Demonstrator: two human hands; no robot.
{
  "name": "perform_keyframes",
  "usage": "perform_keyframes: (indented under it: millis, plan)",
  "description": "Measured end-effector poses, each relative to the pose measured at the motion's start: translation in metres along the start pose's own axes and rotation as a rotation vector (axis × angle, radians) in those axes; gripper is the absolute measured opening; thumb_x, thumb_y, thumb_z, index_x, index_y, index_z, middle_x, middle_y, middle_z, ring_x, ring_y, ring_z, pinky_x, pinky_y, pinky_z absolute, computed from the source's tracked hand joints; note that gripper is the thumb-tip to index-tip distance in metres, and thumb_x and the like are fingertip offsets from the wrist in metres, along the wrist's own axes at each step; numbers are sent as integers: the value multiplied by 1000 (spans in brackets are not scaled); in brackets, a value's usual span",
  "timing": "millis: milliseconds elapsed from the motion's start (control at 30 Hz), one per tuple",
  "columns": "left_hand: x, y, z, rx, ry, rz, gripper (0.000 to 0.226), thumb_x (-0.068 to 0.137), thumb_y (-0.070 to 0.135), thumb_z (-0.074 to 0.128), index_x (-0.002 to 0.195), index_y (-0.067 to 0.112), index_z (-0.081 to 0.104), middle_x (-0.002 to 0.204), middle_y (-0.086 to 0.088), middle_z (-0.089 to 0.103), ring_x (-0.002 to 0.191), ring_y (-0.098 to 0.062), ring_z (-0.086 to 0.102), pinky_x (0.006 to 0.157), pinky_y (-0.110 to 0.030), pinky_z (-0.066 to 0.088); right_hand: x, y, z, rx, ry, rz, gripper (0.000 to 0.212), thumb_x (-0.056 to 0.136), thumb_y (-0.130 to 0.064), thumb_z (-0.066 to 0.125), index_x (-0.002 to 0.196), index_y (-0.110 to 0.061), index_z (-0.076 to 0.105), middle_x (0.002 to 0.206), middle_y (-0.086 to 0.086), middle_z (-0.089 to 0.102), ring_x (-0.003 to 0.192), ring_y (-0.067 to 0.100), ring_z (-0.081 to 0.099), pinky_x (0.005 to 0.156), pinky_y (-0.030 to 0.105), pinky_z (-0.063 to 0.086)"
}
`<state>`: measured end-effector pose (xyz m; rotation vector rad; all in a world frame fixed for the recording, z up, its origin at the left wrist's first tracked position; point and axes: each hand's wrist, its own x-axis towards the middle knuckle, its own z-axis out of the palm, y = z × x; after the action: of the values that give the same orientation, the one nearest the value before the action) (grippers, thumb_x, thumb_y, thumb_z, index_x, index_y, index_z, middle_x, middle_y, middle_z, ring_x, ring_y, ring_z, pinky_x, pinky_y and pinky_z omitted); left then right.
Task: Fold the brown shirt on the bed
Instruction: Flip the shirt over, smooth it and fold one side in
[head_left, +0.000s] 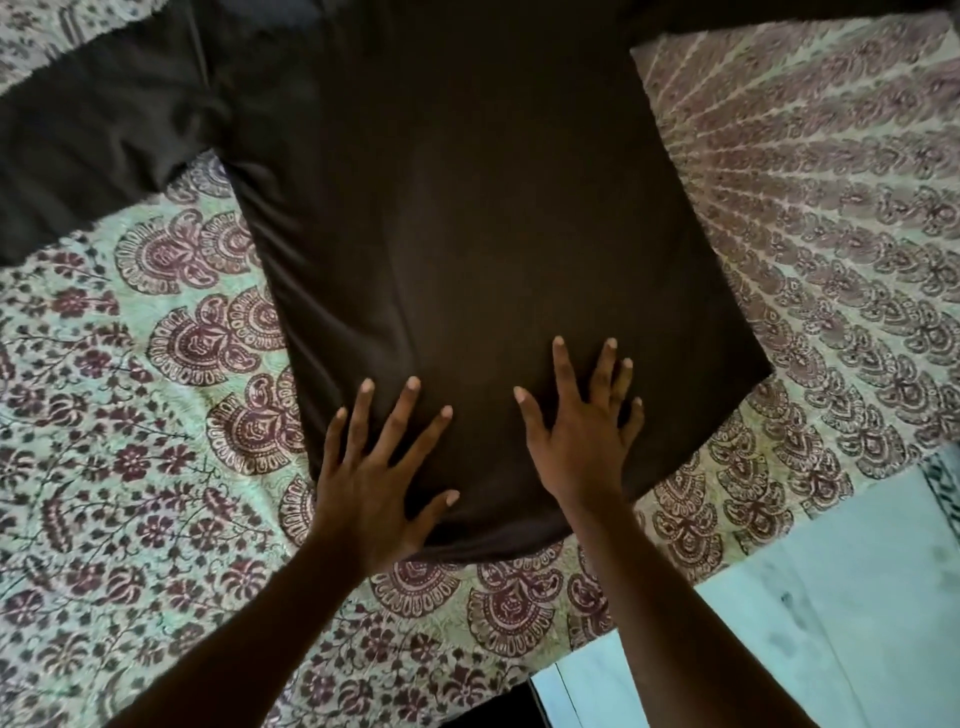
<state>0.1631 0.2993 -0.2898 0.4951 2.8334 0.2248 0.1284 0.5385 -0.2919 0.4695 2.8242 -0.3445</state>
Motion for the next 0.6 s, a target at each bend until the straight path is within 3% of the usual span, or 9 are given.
perform_keyframes:
  millis: [100, 200, 367, 600]
  plan:
    - [-23, -14, -3, -81, -16, -27, 83, 89, 74, 50, 160, 39, 25, 173, 0, 4, 158, -38, 0, 122, -62, 22, -18, -24, 4, -76, -68, -138, 80, 96, -78, 30, 162, -40, 5, 172, 11, -9, 157, 40, -10, 121, 66, 10]
    - [-42, -21, -7, -149, -42, 23, 76, 95, 66, 49, 160, 35, 27, 173, 1, 4, 159, -31, 2, 120, -59, 28, -30, -45, 8, -99, -67, -278, 72, 99, -69, 31, 161, -36, 20, 173, 11, 0, 159, 35, 0, 119, 65, 22]
    - [-9, -65, -20, -142, 129, -102, 64, 102, 45, 49, 160, 27, 31, 173, 3, 9, 159, -25, 12, 121, -53, 28, 5, -111, 15, -4, 42, -455, 62, 104, -55, 38, 161, -29, 30, 172, 12, 9, 159, 32, 10, 117, 55, 29]
    - [41, -136, -19, -82, 93, -38, 71, 103, 58, 32, 163, 20, 23, 172, 3, 14, 159, -20, 10, 123, -54, 21, 36, -174, 49, -153, 67, -476, 59, 106, -50, 32, 161, -29, 28, 172, 10, 10, 159, 35, 9, 119, 65, 20]
